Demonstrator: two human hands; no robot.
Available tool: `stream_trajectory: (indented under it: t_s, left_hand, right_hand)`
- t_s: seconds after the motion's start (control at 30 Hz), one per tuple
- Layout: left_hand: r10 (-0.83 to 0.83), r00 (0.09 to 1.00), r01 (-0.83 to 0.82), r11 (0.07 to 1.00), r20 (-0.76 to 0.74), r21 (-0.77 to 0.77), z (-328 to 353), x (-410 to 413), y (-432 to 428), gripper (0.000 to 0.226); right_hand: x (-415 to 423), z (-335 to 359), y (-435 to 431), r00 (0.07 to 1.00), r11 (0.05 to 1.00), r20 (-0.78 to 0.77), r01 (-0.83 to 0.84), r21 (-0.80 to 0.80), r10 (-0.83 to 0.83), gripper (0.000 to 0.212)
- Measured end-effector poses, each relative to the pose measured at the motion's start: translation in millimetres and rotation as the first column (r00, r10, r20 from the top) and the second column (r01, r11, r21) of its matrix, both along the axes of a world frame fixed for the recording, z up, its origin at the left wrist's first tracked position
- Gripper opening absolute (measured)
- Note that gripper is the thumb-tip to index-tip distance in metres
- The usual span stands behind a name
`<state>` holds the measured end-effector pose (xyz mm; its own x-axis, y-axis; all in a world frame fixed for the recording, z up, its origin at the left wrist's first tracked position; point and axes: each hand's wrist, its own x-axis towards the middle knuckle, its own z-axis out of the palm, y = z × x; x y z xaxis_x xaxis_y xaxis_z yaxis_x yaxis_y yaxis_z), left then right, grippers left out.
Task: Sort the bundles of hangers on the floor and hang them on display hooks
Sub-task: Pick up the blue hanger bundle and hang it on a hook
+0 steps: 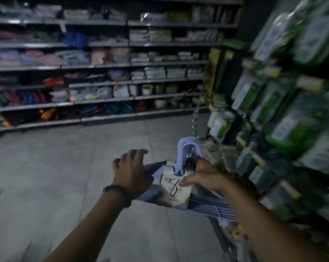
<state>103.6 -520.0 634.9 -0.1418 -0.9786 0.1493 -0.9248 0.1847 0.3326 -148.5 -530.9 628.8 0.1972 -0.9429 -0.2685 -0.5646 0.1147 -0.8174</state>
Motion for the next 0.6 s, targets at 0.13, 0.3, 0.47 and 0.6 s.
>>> stream_trajectory:
  t_s: [0.13,0.3,0.47,0.6]
  left_hand:
    - [-0.187,0.891,-0.048,0.867,-0.414,-0.495,12,-41,57,0.045]
    - [-0.056,0.356,0.016,0.998,-0.933,-0.054,48,-106,92,0.055]
    - [0.295,-0.025,0.778,0.606,-0.955,0.167,137,-167,92,0.042]
    - [0.286,-0.071,0.737,0.661,-0.956,0.143,176,-219,136,0.029]
  right_hand:
    - [-16,66,60,0.952,0.957,0.178,0.271,-0.104,-0.250,0.045]
    - [-44,110,143,0.770,0.777,0.365,0.607,-0.165,-0.524,0.047]
    - [-69,145,228,0.537,0.604,0.535,0.795,-0.063,-0.652,0.085]
    - [-87,167,299,0.459,0.492,0.556,0.865,-0.101,-0.693,0.091]
